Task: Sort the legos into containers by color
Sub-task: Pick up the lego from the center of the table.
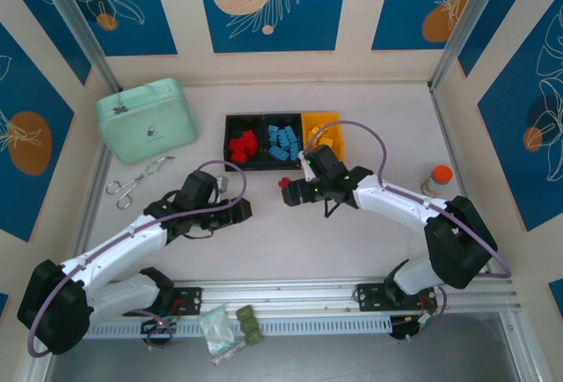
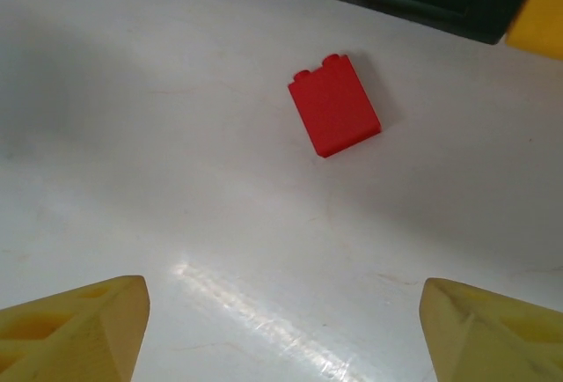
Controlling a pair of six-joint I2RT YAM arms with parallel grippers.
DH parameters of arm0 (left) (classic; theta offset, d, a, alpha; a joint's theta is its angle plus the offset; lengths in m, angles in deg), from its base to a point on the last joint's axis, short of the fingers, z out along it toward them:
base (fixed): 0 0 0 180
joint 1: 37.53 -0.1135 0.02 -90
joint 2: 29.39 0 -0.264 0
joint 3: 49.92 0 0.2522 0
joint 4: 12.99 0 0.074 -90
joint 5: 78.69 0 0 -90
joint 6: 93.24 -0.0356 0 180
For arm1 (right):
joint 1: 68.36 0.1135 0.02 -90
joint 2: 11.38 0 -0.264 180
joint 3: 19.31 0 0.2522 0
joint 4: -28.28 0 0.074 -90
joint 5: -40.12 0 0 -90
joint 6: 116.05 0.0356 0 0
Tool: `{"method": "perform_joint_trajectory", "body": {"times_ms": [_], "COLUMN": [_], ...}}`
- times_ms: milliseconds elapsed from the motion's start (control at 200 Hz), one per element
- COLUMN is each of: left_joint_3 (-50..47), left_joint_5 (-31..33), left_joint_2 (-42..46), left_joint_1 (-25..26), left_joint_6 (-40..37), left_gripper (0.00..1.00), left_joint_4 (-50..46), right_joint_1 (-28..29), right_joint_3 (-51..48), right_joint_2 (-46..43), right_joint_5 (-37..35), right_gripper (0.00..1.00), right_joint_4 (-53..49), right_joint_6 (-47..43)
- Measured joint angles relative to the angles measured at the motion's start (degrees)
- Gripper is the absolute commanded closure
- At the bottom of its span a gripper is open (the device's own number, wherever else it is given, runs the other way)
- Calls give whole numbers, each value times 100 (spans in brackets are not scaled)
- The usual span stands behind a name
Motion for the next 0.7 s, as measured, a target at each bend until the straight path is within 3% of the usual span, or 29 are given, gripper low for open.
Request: {"method": "perform_joint_trajectory", "body": {"times_ms": [315,700], "left_joint_3": [0,0], "left_joint_5": [0,2], "left_joint_2": [-4,-39], "left_joint_1": [31,35], "left_joint_6": [4,7], "left_gripper": [26,27], "left_joint_4": [48,48], "right_joint_1": [0,63], "right_joint_3": [-280,208], "right_joint_2": [824,1934], "right_joint_5": [-380,-748], "right_gripper": [16,19], "right_joint_4": [1453,1985], "right_joint_6": [-332,-643]}}
